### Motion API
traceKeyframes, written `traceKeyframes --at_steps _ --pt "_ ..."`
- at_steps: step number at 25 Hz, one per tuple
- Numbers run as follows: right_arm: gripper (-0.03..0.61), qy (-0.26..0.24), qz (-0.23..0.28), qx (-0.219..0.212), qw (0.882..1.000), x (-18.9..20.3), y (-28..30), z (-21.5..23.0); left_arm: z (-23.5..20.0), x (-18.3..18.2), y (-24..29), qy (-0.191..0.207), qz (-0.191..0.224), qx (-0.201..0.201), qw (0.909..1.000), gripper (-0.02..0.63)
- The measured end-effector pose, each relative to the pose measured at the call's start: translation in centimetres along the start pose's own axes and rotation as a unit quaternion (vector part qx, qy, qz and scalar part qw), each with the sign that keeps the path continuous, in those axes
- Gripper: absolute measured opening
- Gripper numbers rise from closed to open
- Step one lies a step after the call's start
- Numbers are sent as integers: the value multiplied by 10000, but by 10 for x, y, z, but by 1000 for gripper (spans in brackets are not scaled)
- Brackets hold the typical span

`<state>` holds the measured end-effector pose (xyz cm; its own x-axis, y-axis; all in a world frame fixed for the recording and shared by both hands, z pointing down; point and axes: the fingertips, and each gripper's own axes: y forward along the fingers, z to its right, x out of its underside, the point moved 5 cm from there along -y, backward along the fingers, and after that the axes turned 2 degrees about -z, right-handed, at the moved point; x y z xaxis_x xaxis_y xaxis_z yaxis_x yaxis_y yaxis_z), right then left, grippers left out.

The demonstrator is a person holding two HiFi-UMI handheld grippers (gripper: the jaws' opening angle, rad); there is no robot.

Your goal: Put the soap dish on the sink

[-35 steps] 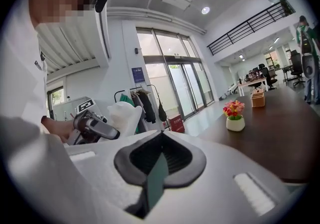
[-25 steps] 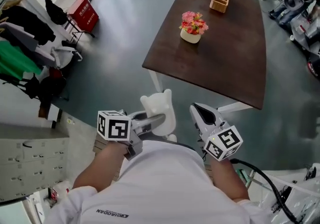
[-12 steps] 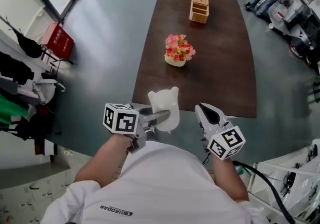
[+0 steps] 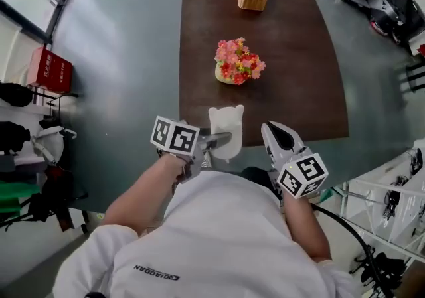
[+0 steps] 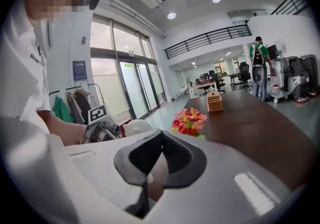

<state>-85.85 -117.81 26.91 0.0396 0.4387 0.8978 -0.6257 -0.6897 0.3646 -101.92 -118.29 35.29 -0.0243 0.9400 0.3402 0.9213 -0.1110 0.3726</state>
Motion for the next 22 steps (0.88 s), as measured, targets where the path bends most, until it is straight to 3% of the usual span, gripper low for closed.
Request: traceKeyframes --at_steps 5,9,14,22 --pt "2 182 -287 223 9992 13 2 0 -45 10 26 -914 -431 502 9936 161" --pt "2 282 -368 178 9988 14 6 15 -68 10 57 -1174 -888 640 9870 161" --pt "2 390 -536 -116 9977 20 14 25 -86 16 86 -2077 -903 1023 9686 161" --pt "2 355 -633 -447 9964 15 23 42 -108 23 98 -2426 -1144 714 9607 164"
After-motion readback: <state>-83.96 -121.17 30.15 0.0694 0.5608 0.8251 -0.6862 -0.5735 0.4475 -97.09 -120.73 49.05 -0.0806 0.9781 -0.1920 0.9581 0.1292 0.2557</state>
